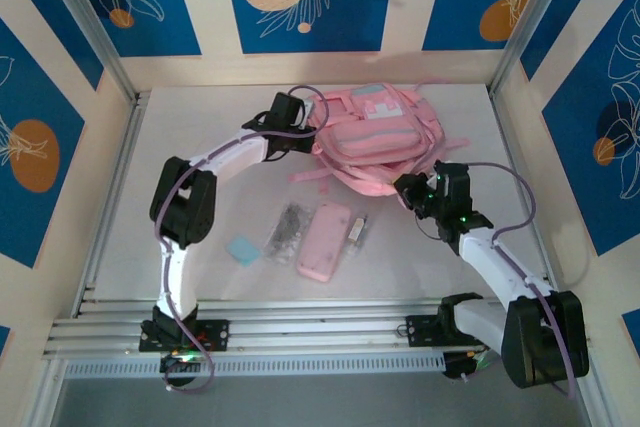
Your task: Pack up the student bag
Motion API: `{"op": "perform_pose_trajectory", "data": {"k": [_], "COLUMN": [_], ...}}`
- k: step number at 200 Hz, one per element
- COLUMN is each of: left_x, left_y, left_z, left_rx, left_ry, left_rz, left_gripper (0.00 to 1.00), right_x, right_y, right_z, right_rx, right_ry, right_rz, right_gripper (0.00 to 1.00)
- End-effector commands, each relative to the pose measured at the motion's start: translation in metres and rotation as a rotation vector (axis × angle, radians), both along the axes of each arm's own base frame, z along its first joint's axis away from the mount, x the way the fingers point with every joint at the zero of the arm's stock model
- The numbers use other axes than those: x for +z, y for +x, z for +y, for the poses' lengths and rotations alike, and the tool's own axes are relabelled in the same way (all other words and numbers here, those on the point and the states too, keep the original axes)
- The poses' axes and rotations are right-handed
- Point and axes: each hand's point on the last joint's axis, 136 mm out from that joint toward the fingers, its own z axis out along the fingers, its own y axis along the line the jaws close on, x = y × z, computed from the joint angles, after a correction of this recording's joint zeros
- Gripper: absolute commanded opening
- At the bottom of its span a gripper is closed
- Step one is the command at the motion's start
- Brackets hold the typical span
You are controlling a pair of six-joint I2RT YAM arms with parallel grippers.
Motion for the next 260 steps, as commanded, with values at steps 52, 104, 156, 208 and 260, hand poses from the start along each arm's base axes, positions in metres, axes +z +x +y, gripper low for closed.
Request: {"op": "perform_pose_trajectory", "data": {"k": [52, 104, 156, 208, 260], "left_x": [0.019, 0.018, -0.005, -0.046, -0.064], "left_y": [0.016, -0.087, -0.185, -0.252, -0.274], "left_z": [0.051, 0.036, 0.007, -0.003, -0.031], "left_rx": [0.135, 0.013, -0.102, -0.159, -0.243], "left_ry": [-0.052, -0.05, 0.06, 0.176, 0.229], "left_rz": [0.022, 0.153, 0.248, 0.371, 0.414], "left_gripper": [0.96, 1.0, 1.0, 1.0, 1.0], "right_x": [0.002, -0.01, -0.037, -0.032, -0.014], "right_y": [0.012, 0.009, -0.02, -0.032, -0.041], "right_z": [0.031, 0.04, 0.02, -0.005, -0.014], "right_rx": [0.112, 0.177, 0.286, 0.244, 0.212], "right_ry": [-0.029, -0.121, -0.393, -0.541, -0.562], "right_rz": [0.024, 0.129, 0.399, 0.435, 0.39], "right_gripper": [0.08, 0.99, 0.99, 0.99, 0.99]}}
